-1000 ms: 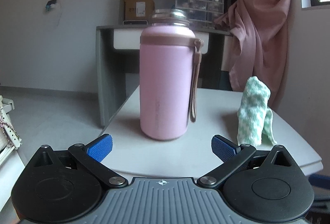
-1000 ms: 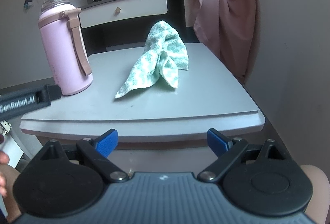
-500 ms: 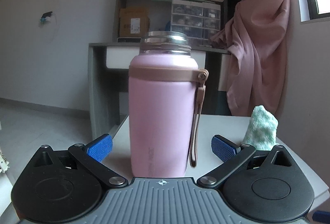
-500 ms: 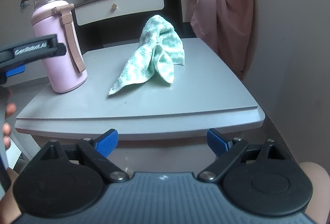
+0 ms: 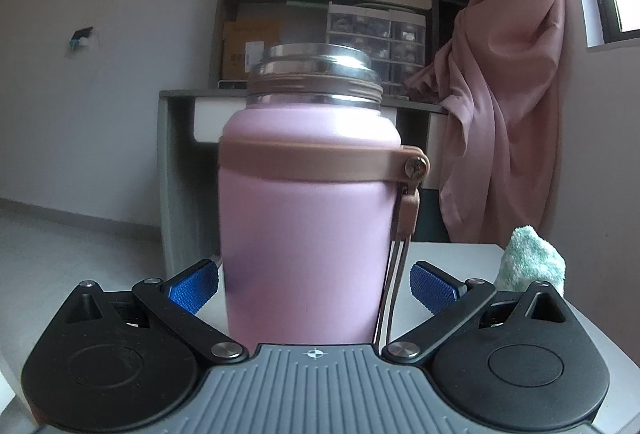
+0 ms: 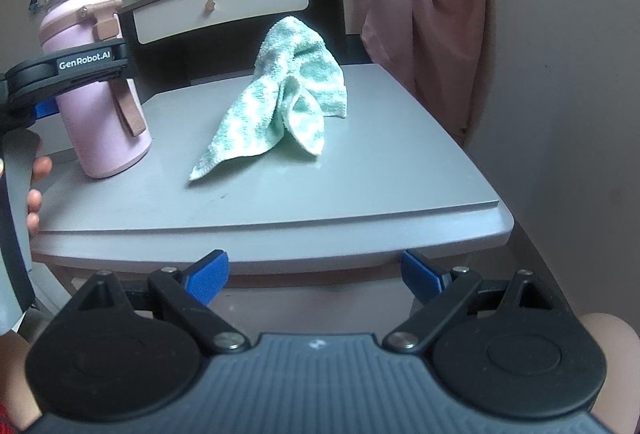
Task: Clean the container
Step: 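Close the left gripper on the pink bottle while the right gripper approaches the green towel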
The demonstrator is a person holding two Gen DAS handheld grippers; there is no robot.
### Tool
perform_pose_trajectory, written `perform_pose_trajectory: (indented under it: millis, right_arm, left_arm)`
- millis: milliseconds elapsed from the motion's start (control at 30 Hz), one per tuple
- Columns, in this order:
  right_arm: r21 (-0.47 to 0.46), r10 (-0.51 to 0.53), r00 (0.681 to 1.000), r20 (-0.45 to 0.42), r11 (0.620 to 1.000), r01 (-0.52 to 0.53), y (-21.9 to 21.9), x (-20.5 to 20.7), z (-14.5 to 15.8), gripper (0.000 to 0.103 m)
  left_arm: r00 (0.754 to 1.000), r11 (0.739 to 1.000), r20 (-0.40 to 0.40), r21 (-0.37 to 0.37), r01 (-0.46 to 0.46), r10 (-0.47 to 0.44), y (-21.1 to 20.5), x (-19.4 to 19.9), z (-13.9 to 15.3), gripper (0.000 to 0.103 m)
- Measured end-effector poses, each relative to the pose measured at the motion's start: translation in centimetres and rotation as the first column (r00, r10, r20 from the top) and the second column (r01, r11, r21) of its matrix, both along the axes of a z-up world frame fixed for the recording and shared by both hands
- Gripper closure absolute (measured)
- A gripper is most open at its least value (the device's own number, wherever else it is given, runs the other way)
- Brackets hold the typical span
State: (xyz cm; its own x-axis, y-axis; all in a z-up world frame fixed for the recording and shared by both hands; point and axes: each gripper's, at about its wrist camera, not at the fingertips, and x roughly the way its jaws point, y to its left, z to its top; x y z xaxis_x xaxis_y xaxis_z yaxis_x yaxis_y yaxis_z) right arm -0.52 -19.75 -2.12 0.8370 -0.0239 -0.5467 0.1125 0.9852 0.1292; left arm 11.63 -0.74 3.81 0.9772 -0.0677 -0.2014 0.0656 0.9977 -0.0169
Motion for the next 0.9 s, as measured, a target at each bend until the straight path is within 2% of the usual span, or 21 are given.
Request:
perform_pose_trajectory:
  millis: [200,233,267,400,533,700,900]
  right_arm:
    - [0.012,0.002,1.0,-0.008,1.0,-0.002,-0.2,0.2,0.1,0.009]
    - [0.012,0.005,1.0,-0.008,1.0,-0.005,-0.2,0.2,0.2,0.009]
    - [0.009,0.008,1.0,-0.006,1.0,-0.008,-0.2,0.1,0.2,0.009]
    - [-0.006,0.013,1.0,-0.003,1.0,-0.013,-0.3,0.0,0.3,0.009]
    - [-0.042,0.043,0.999,0.0,0.998,-0.043,0.1,-0.5,0.6,0.009]
    - [-0.088,0.076,0.995,0.058,0.994,-0.071,-0.3,-1.8,2.4,0.009]
    - [-0.018,0.026,0.993,0.111,1.0,-0.024,-2.4,-1.2,4.2,0.009]
  left_arm:
    - [0.999,1.0,0.048,0.028,0.014,-0.015,-0.4,1.6,0.0,0.003]
    - [0.998,1.0,0.066,0.023,-0.005,0.003,-0.4,1.3,0.0,0.015]
    - [0.998,1.0,0.069,0.025,-0.002,0.0,-0.2,1.3,0.0,0.018]
    - [0.997,1.0,0.067,0.001,0.029,-0.029,0.7,1.5,0.3,0.018]
    - [0.995,0.997,0.066,0.016,0.074,-0.075,1.1,1.6,0.4,0.018]
    - [0.987,0.989,0.061,0.03,0.144,-0.146,1.7,1.9,0.0,0.018]
    - [0.973,0.974,0.046,0.033,0.226,-0.228,2.8,2.8,-0.2,0.018]
